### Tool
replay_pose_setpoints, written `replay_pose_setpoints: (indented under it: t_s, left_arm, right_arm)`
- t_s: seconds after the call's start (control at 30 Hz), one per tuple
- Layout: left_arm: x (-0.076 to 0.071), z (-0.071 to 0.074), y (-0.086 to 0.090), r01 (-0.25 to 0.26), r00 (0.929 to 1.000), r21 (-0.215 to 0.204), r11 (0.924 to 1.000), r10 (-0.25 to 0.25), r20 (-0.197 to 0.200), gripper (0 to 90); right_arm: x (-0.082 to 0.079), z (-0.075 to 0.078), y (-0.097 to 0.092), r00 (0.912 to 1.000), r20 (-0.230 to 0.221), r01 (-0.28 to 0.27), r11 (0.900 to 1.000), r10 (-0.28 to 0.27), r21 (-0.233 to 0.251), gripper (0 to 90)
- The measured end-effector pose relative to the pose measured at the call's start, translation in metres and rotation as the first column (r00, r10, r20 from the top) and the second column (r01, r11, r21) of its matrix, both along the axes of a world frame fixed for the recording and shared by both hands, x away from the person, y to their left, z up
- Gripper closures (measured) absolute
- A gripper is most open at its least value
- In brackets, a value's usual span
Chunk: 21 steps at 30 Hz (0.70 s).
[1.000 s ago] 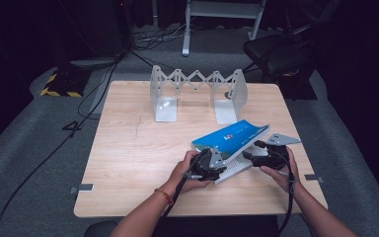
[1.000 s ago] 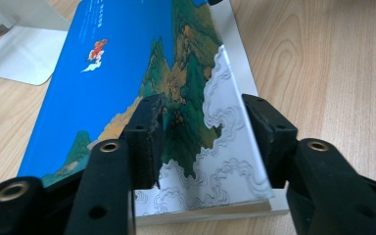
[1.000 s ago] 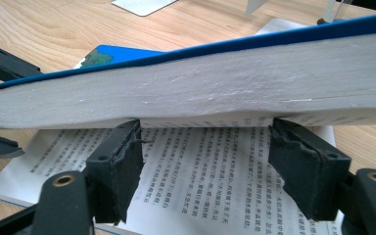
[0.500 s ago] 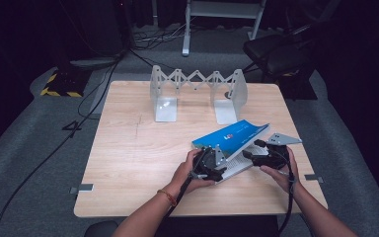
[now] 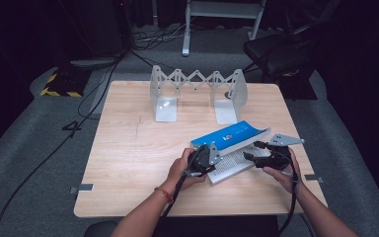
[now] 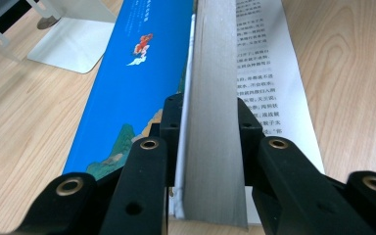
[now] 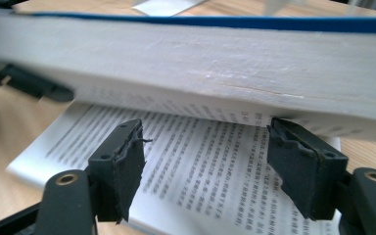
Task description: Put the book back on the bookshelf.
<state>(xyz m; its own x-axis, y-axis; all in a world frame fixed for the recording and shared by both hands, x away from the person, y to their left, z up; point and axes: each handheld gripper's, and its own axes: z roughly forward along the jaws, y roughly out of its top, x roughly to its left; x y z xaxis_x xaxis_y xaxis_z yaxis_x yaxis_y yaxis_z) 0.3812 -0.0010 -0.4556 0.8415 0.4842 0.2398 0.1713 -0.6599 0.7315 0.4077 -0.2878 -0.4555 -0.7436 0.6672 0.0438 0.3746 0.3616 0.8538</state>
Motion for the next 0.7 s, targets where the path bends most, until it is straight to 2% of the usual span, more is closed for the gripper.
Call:
replay_pose_setpoints:
  t_s: [0.17, 0.2, 0.3, 0.33, 0.4, 0.47, 0.53, 0.57, 0.63, 0.7]
  left_arm:
    - [-0.001, 0.004, 0.022, 0.025, 0.9993, -0.008, 0.9997, -0.025, -0.026, 73.4]
    - [-0.001, 0.004, 0.022, 0.025, 0.9993, -0.008, 0.9997, -0.025, -0.026, 73.3]
    - [-0.003, 0.004, 0.038, 0.043, 0.9980, -0.008, 0.9990, -0.044, -0.047, 72.2]
    - [-0.004, 0.004, 0.043, 0.049, 0.9974, -0.007, 0.9988, -0.049, -0.053, 71.5]
    - [-0.005, 0.003, 0.050, 0.053, 0.9967, -0.009, 0.9986, -0.053, -0.061, 70.6]
    - [-0.005, 0.003, 0.058, 0.058, 0.9957, -0.017, 0.9981, -0.060, -0.071, 70.1]
    - [-0.005, 0.004, 0.065, 0.067, 0.9946, -0.022, 0.9975, -0.068, -0.078, 69.9]
    - [-0.005, 0.004, 0.067, 0.071, 0.9943, -0.022, 0.9972, -0.073, -0.078, 69.9]
    - [-0.004, 0.004, 0.072, 0.074, 0.9935, -0.029, 0.9968, -0.076, -0.085, 69.7]
    - [-0.003, 0.004, 0.076, 0.078, 0.9928, -0.032, 0.9965, -0.080, -0.088, 69.4]
  right_arm:
    - [-0.011, 0.010, -0.011, 0.9938, 0.077, -0.079, 0.9968, 0.080, -0.009, 34.7]
    - [-0.011, 0.010, -0.011, 0.9938, 0.077, -0.079, 0.9968, 0.080, -0.009, 34.7]
    - [-0.017, 0.021, -0.023, 0.9853, 0.146, -0.088, 0.9960, 0.089, -0.017, 36.0]
    - [-0.018, 0.025, -0.028, 0.9828, 0.165, -0.084, 0.9965, 0.083, 0.000, 36.0]
    - [-0.016, 0.030, -0.035, 0.9823, 0.173, -0.077, 0.9967, 0.072, 0.024, 34.4]
    - [-0.012, 0.032, -0.037, 0.9791, 0.186, -0.084, 0.9965, 0.083, 0.001, 30.8]
    - [-0.006, 0.029, -0.035, 0.9786, 0.172, -0.112, 0.9936, 0.113, -0.012, 29.1]
    - [-0.002, 0.026, -0.033, 0.9770, 0.145, -0.156, 0.9877, 0.156, -0.017, 28.1]
    - [0.002, 0.021, -0.029, 0.9753, 0.136, -0.170, 0.9846, 0.174, -0.040, 27.6]
    - [0.005, 0.016, -0.023, 0.9671, 0.115, -0.222, 0.9737, 0.227, -0.049, 27.7]
